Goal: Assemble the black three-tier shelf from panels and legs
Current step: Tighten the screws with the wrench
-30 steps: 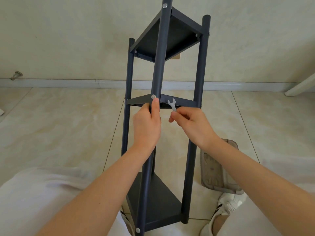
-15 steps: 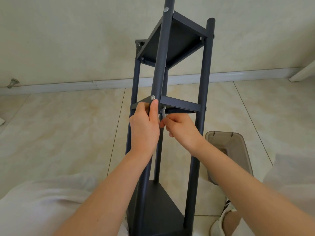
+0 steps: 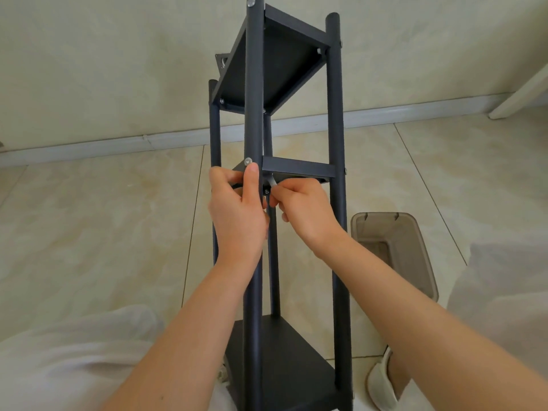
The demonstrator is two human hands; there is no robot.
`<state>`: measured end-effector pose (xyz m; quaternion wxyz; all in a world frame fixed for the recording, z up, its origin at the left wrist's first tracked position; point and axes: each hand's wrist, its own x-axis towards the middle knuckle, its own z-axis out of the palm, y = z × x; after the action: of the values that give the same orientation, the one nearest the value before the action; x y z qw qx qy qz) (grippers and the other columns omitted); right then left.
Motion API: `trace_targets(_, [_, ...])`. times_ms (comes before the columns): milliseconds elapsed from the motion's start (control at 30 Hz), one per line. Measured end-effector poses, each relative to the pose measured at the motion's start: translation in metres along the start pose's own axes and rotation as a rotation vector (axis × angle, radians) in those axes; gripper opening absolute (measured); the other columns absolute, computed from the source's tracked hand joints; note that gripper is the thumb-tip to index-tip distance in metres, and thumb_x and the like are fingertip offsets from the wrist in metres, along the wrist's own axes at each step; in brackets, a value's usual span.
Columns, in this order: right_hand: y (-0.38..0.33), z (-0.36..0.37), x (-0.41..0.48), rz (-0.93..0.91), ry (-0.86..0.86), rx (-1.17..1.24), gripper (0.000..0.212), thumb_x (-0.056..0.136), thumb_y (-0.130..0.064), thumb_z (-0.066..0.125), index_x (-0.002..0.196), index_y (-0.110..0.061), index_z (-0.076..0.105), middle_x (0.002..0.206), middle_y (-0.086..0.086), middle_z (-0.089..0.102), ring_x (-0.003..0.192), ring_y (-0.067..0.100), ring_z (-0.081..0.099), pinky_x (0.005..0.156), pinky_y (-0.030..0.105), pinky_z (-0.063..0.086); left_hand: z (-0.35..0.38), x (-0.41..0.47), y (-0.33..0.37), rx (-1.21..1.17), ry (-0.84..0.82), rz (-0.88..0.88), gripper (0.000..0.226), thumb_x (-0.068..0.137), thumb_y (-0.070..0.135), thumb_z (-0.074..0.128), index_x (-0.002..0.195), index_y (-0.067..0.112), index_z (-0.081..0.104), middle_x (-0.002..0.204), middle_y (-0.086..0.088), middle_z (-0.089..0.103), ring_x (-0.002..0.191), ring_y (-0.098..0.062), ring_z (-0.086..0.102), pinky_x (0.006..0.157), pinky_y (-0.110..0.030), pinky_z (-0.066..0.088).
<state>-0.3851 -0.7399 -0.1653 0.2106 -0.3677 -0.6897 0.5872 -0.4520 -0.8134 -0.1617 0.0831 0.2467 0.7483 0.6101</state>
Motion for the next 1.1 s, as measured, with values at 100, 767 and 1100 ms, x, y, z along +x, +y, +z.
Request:
trace_targets(100, [-0.002, 0.004, 0.004, -0.003, 0.004, -0.014, 0.032, 0.094, -0.01, 0.049, 0.066, -0.005, 0.065, 0.062, 0.008, 0.053, 0.063, 0.021, 0.047, 0.063, 0.038, 0.045, -0.001, -0.002, -0.003, -0.001, 0.018, -0.018, 0.022, 0.105, 0.041, 0.048, 0.09, 0.027, 0.041, 0.076, -0.016, 0.063, 0.057, -0.027, 0.058, 0.055, -0.04, 0.047])
trace_targets(767, [0.002, 0.009, 0.008, -0.083, -0.047, -0.166, 0.028, 0.093, -0.01, 0.054, 0.075, -0.005, 0.074, 0.048, -0.001, 0.049, 0.044, 0.005, 0.04, 0.046, 0.013, 0.036, -0.011, -0.004, -0.008, -0.08, 0.081, -0.071, 0.023, 0.106, 0.036, 0.048, 0.087, 0.026, 0.04, 0.067, -0.015, 0.06, 0.04, -0.023, 0.051, 0.038, -0.028, 0.039])
trace_targets(1100, [-0.011, 0.005, 0.012, -0.156, -0.084, -0.078, 0.035, 0.094, -0.011, 0.058, 0.06, -0.012, 0.067, 0.044, -0.008, 0.042, 0.047, 0.005, 0.039, 0.055, 0.018, 0.038, -0.01, -0.001, 0.002, -0.162, 0.105, 0.033, 0.022, 0.106, 0.034, 0.05, 0.088, 0.025, 0.04, 0.06, -0.012, 0.055, 0.039, -0.029, 0.047, 0.036, -0.027, 0.037])
